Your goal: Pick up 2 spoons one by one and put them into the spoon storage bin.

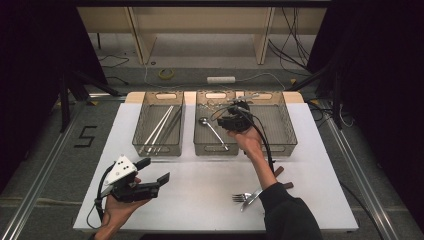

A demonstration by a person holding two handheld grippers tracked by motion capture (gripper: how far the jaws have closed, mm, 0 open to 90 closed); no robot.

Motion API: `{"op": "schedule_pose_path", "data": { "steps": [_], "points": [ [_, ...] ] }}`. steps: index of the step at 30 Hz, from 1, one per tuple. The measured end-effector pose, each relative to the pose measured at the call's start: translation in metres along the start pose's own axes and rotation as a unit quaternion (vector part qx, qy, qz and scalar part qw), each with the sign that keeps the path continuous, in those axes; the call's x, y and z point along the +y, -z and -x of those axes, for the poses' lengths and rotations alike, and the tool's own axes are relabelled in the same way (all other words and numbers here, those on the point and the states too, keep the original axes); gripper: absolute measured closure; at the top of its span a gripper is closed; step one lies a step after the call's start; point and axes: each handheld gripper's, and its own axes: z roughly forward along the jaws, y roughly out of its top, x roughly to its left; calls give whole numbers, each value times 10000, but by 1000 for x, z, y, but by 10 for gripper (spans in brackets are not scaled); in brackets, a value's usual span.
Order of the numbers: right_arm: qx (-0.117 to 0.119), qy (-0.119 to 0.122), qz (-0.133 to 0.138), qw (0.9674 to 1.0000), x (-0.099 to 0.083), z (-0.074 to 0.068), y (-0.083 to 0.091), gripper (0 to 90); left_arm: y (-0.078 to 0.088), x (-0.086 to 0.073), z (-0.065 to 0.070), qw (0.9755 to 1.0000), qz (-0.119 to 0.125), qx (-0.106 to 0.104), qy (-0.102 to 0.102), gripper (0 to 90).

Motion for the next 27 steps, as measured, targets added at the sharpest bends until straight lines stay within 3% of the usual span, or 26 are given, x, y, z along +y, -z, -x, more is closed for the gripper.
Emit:
{"op": "schedule_pose_path", "data": {
  "steps": [11, 27],
  "points": [
    [-39, -57, -140, 9999, 5, -6, -18, 753, 0, 0, 0, 10000, 11, -22, -3, 155],
    [-225, -259, -427, 9985, 5, 1, -38, 751, 1, 0, 0, 10000, 19, -40, 0, 156]
  ]
}}
